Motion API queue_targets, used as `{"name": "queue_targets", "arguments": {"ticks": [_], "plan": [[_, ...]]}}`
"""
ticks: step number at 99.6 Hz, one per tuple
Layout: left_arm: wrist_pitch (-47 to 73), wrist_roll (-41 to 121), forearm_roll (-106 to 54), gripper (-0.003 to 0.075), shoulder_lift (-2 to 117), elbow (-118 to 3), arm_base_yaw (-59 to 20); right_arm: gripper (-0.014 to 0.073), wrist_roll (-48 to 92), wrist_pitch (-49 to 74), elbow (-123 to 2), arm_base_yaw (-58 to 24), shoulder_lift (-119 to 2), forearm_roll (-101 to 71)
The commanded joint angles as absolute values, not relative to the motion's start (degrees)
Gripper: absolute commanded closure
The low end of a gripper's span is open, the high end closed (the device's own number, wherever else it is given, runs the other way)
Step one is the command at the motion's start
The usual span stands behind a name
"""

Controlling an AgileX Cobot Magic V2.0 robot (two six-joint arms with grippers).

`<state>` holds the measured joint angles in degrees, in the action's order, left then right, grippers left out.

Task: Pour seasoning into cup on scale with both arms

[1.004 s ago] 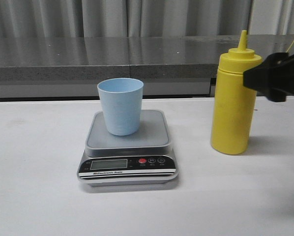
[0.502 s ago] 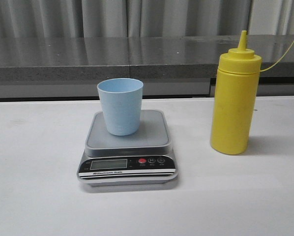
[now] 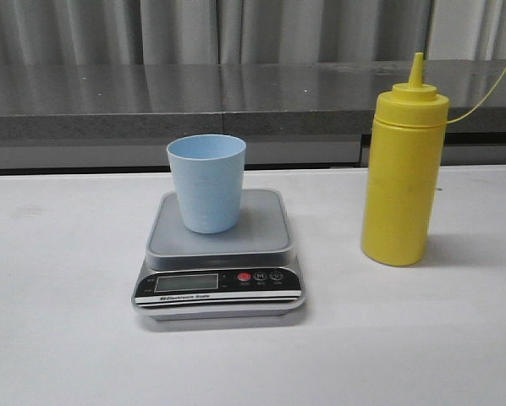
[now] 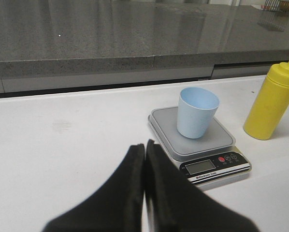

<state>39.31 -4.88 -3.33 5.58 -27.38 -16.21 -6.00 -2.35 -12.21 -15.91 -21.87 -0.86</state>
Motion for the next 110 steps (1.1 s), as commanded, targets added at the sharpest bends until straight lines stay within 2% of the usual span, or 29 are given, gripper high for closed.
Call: {"name": "queue_targets", "arguments": {"ticks": [1,35,75,81,110], "plan": [[34.6,-5.4,-3.7,0.074,6.3,-28.9,-16.1,0.0658,-5.9,-5.8,-13.1,-13.2,-18.3,-0.9],[34.6,-5.4,-3.7,0.074,6.3,-28.9,-16.1,0.0658,-5.9,-3.5,-8.9,-2.4,-4.6,-0.9],[34.6,-5.4,-3.7,0.074,6.3,-28.9,-16.1,0.0658,-5.9,-3.6,0.9,-2.3,2.0,-0.9],[34.6,-5.4,-3.7,0.074,6.3,-28.9,-16.1,0.0658,-5.9,-0.4,0.7,-2.3,2.0,-0.8],[34.6,-5.4,-3.7,0.074,6.3,-28.9,-16.1,0.0658,-5.9,-0.9,0.7,-2.3,2.0,-0.7]]}}
